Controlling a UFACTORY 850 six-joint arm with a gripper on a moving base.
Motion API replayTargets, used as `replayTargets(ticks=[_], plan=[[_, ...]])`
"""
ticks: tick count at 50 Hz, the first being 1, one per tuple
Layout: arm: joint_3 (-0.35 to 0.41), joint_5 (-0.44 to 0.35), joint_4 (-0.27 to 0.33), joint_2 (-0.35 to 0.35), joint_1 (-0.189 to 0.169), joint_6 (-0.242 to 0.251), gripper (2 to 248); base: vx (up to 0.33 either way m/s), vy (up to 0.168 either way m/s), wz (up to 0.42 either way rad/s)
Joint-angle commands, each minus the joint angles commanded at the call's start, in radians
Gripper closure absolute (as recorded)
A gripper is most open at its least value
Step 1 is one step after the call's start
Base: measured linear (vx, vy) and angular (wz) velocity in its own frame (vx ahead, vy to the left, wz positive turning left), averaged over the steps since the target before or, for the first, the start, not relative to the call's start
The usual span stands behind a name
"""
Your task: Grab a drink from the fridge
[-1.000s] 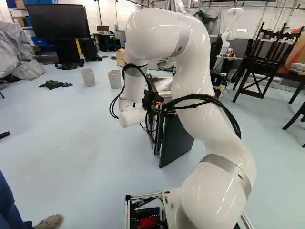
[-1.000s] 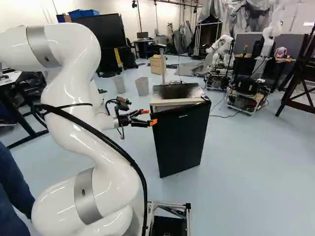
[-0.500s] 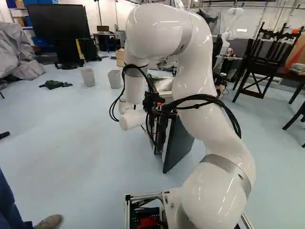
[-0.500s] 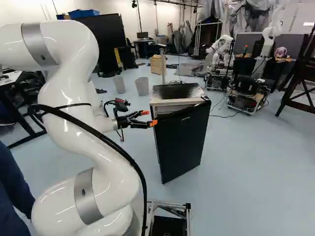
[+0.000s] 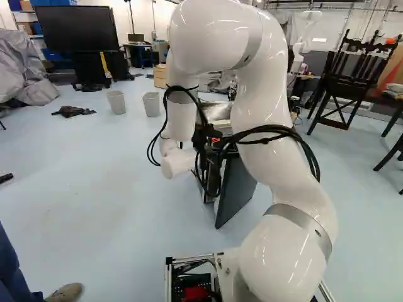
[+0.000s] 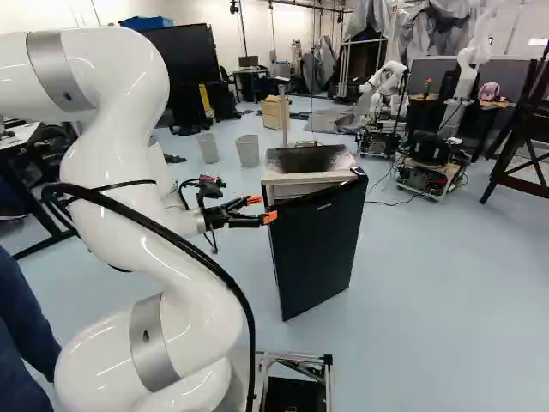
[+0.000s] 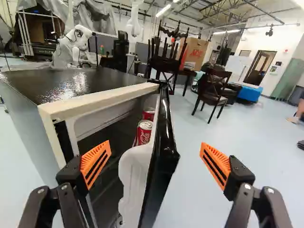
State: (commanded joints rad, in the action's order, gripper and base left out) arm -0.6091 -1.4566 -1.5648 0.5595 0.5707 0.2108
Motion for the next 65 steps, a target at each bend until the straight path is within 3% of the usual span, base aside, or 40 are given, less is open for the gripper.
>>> replayTargets(ticks=[26, 43, 65], plan=[[0.038, -0.016, -0.032, -0.016, -0.065, 0.0, 3, 0.0, 0.0, 0.0], [0.124, -0.016, -0.095, -0.048, -0.077, 0.0, 3, 0.0, 0.0, 0.0], [0.198, -0.016, -0.117, -0.07, -0.11, 0.0, 3, 0.0, 0.0, 0.0]])
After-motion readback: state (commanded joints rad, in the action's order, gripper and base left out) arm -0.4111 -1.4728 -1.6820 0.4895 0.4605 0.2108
